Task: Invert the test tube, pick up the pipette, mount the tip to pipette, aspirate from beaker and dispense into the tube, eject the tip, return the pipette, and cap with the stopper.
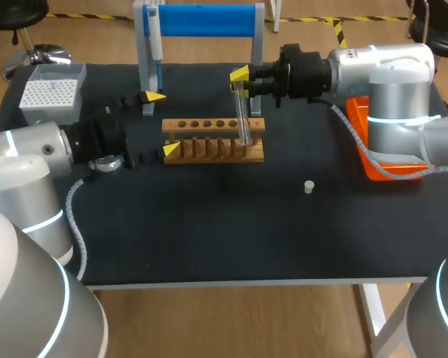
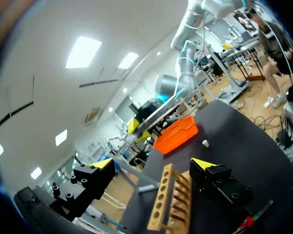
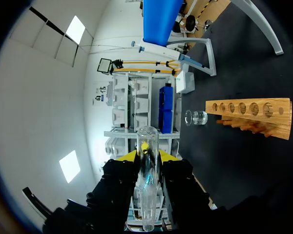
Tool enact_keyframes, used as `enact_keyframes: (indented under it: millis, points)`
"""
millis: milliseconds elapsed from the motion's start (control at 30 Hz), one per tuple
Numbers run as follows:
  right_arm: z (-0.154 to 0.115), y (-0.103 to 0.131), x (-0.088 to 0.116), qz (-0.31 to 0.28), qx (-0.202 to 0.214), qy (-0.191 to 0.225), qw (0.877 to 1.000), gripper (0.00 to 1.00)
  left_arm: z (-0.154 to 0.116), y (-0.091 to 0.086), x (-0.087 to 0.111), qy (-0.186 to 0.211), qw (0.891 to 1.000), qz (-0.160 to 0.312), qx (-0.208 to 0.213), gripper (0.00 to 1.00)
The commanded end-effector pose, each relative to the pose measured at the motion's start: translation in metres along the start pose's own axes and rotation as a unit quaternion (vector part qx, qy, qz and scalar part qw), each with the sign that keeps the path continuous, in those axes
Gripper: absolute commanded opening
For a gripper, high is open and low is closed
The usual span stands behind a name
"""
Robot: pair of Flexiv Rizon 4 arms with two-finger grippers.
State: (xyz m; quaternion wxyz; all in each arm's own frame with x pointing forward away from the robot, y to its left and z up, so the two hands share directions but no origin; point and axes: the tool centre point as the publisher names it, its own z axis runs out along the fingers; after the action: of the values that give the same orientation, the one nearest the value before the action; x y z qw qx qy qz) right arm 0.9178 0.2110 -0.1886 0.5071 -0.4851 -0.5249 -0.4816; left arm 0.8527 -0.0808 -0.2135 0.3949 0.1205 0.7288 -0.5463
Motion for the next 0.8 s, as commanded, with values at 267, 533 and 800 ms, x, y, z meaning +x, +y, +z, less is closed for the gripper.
enact_keyframes:
  millis: [267, 533, 800]
  points:
    - [0.0, 0.0, 0.001, 0.0, -0.001, -0.001, 1.0, 0.0, 0.022, -0.045, 0.011, 0.008, 0.956, 0.269, 0.117, 1.0]
    - [0.0, 0.0, 0.001, 0.0, -0.001, -0.001, 1.0, 0.0, 0.027, -0.057, 0.014, 0.012, 0.947, 0.299, 0.117, 1.0]
    - [0.0, 0.0, 0.001, 0.0, -0.001, -0.001, 1.0, 0.0, 0.027, -0.057, 0.014, 0.012, 0.947, 0.299, 0.117, 1.0]
